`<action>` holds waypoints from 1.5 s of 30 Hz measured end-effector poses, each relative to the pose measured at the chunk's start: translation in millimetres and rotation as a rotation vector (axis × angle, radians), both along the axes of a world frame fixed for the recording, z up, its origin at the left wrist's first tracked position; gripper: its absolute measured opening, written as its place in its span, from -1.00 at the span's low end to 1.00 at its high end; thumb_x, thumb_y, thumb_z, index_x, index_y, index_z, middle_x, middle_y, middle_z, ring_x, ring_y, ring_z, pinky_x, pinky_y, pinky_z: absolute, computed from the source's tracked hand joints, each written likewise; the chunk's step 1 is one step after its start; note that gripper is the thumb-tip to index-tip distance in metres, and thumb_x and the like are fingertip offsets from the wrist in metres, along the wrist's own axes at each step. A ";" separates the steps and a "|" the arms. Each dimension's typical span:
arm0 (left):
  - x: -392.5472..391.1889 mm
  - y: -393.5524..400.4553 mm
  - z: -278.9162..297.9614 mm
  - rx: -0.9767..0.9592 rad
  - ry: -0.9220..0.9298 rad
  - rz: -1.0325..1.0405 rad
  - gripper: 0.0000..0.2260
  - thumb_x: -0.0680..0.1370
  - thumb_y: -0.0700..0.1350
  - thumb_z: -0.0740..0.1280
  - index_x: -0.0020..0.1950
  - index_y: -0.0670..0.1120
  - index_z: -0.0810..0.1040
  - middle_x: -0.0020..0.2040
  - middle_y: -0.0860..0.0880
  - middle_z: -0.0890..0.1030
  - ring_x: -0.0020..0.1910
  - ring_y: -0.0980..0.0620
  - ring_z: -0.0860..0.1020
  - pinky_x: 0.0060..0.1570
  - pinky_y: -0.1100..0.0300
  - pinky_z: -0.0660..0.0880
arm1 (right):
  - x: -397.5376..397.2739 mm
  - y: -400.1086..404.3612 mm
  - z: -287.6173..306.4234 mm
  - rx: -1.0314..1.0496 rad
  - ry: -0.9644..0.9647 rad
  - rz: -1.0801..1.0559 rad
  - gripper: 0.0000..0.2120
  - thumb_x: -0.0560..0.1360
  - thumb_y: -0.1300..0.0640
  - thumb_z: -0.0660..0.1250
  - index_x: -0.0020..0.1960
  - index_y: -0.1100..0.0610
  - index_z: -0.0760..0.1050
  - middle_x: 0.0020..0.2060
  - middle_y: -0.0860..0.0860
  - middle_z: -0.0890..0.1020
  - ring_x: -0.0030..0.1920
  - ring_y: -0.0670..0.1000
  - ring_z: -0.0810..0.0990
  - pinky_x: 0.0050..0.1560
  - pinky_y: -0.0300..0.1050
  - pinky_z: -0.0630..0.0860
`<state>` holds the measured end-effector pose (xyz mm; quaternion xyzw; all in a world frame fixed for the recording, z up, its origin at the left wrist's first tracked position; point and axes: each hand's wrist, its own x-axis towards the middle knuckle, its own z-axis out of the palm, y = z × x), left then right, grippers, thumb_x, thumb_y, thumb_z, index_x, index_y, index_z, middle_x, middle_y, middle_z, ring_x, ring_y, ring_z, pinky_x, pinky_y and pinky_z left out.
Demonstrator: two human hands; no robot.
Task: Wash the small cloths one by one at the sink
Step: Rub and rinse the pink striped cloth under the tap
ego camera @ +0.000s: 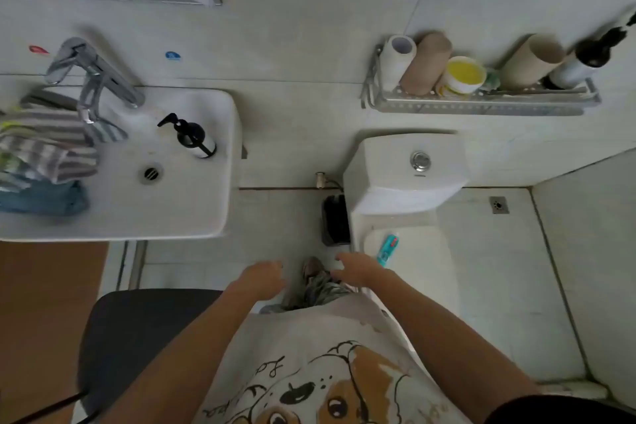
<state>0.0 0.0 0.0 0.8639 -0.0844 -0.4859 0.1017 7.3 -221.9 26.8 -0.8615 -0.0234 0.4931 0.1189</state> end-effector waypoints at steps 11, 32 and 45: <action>66.4 -5.7 16.1 0.074 -0.050 0.099 -0.53 0.65 0.06 0.12 0.50 -0.12 0.23 0.44 -0.16 0.37 0.36 -0.13 0.40 0.31 0.05 0.33 | 78.5 -22.4 -1.9 0.026 0.001 0.077 -0.48 0.65 -0.09 0.15 0.51 0.16 0.25 0.44 0.17 0.40 0.41 0.19 0.39 0.34 -0.01 0.33; 177.1 114.8 42.9 -0.139 -0.245 -0.019 -0.56 0.66 0.05 0.11 0.52 -0.07 0.23 0.48 -0.08 0.34 0.41 -0.07 0.33 0.35 0.09 0.26 | 181.6 111.0 14.7 -0.007 -0.118 -0.001 -0.50 0.63 -0.08 0.16 0.44 0.19 0.31 0.42 0.20 0.40 0.38 0.19 0.40 0.31 -0.01 0.35; 222.0 277.7 34.1 -0.187 -0.133 -0.230 -0.55 0.65 0.06 0.12 0.50 -0.09 0.26 0.43 -0.15 0.38 0.34 -0.14 0.41 0.27 0.05 0.38 | 195.5 287.4 50.3 -0.105 -0.184 0.042 -0.46 0.63 -0.14 0.14 0.53 0.08 0.20 0.40 0.12 0.44 0.36 0.15 0.45 0.29 0.04 0.42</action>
